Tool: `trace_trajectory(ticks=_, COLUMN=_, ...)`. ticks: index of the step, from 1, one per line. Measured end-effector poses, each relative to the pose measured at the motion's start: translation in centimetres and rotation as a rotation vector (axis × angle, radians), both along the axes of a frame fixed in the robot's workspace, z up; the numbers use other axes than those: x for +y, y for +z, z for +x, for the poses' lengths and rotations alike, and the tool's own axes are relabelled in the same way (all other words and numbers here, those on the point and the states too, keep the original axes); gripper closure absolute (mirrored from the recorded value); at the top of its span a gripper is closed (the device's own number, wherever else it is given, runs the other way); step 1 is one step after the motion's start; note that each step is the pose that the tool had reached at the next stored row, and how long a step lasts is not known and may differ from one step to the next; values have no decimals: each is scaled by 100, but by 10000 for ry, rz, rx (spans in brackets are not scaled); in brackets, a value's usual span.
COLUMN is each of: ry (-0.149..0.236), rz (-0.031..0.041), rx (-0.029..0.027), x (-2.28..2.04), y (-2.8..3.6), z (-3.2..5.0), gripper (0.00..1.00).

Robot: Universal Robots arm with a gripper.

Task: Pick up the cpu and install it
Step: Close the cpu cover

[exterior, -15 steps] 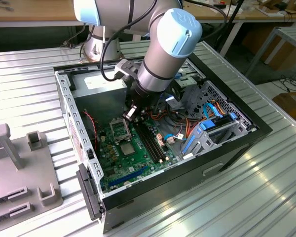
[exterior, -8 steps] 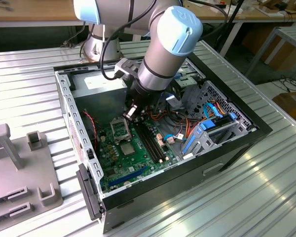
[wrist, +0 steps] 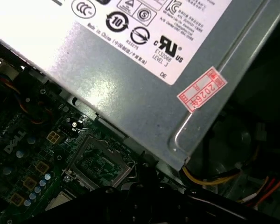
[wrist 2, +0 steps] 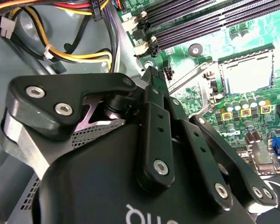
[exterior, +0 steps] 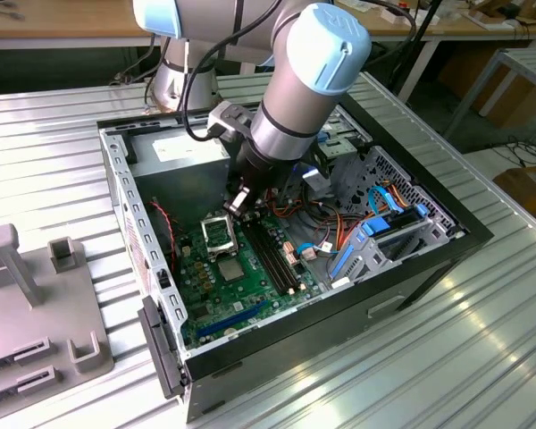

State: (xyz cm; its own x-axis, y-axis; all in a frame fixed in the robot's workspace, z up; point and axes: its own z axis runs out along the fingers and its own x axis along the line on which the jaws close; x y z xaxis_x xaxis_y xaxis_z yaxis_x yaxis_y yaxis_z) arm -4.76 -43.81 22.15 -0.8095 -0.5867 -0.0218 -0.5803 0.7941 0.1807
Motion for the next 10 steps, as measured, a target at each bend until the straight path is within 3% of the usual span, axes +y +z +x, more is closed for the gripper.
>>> trace_trajectory(ticks=10, ry=4, rz=0, rx=0, x=-3, y=0, z=0, gripper=89)
